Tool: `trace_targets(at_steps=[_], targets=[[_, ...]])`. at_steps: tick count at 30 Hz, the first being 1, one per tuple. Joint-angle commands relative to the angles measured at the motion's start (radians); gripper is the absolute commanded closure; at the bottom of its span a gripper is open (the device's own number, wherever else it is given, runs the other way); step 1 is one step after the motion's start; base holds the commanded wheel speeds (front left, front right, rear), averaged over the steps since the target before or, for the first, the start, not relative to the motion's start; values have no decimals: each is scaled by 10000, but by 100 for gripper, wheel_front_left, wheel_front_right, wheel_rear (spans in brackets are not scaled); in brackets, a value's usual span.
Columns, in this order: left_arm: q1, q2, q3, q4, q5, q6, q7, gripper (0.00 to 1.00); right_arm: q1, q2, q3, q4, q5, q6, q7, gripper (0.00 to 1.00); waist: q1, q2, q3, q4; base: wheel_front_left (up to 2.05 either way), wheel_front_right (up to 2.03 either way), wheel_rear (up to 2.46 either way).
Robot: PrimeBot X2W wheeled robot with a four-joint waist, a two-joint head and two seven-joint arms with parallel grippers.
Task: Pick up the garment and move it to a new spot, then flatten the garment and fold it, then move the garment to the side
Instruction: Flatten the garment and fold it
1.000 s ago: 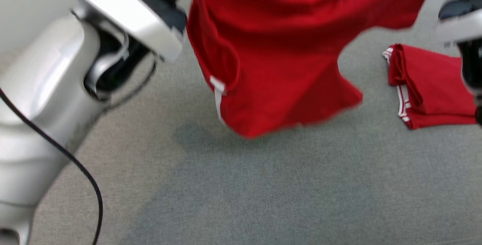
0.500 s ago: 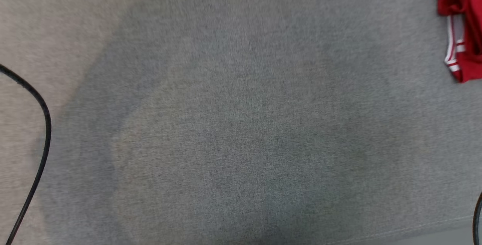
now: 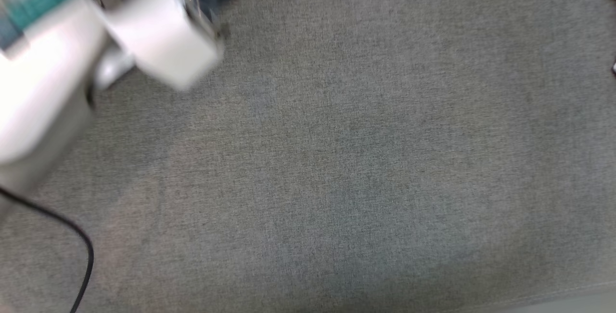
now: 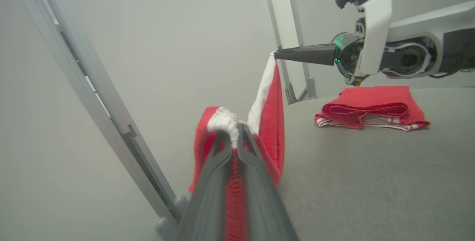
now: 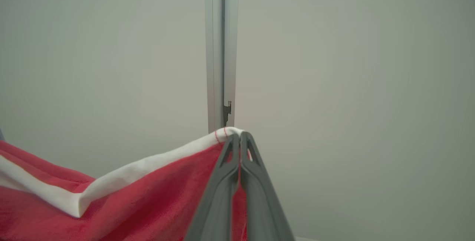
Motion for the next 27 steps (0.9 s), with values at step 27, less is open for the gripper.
trace_targets(at_steps=[27], targets=[[7596,853,-1869,-1381,-521,1,6,100,8713,-841,-818,-2036,-241,5,-30,100,-1,0,-3851,113,0,0,0]])
